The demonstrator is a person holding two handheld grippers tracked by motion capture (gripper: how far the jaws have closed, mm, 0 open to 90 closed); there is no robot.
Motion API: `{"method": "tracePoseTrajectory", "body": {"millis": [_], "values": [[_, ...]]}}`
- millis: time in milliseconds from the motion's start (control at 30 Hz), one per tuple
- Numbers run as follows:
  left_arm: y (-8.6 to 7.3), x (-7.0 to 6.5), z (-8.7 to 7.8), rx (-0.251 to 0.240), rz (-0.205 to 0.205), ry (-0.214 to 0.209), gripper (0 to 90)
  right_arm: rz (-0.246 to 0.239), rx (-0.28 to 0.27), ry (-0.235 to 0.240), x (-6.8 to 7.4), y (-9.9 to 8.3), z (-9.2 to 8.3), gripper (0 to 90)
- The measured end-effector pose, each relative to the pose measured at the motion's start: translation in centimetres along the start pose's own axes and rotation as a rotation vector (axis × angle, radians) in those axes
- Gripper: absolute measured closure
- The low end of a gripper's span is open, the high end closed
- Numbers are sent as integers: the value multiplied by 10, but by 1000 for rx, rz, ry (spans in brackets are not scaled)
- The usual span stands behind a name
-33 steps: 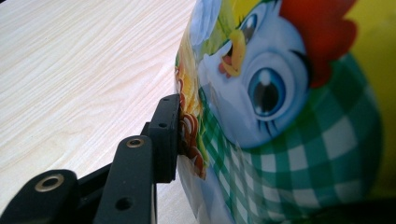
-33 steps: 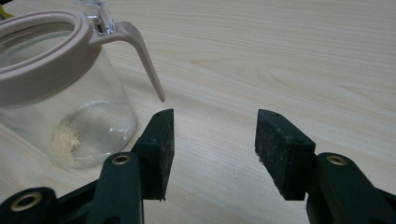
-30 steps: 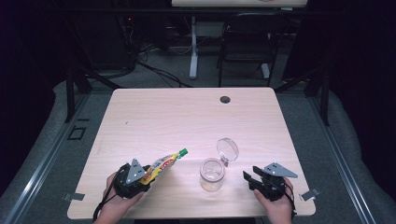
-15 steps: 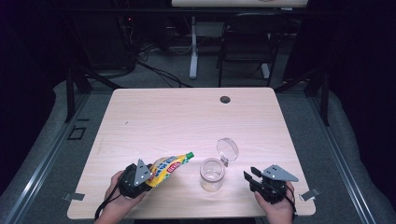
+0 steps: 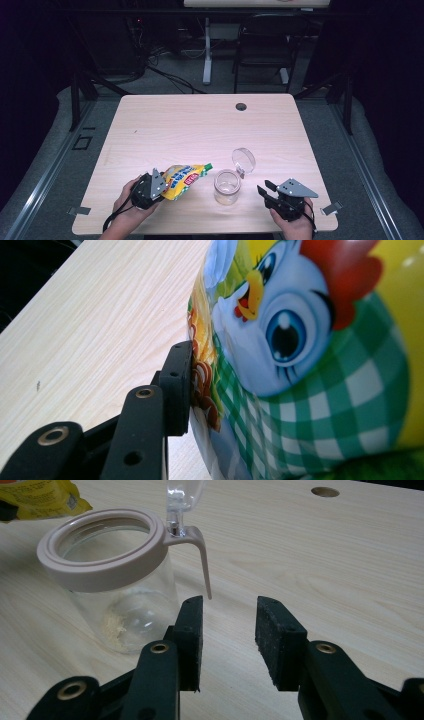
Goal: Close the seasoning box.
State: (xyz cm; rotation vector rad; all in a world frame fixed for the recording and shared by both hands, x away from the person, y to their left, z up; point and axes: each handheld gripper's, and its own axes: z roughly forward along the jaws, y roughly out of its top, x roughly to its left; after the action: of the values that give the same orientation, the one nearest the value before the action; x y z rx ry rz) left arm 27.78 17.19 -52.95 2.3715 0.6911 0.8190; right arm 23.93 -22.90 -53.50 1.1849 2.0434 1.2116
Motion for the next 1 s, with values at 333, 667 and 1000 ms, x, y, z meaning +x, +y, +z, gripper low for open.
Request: {"method": "tracePoseTrajectory", "body": {"millis": [333, 667, 1000], "values": [[10, -5, 1, 6, 69, 35, 588, -11, -13, 13, 3, 1, -1, 636], [17, -10, 2, 18, 132, 74, 588, -31, -28, 24, 6, 4, -4, 635], [21, -13, -1, 37, 180, 117, 589, -89, -46, 62, 21, 13, -7, 636]]}}
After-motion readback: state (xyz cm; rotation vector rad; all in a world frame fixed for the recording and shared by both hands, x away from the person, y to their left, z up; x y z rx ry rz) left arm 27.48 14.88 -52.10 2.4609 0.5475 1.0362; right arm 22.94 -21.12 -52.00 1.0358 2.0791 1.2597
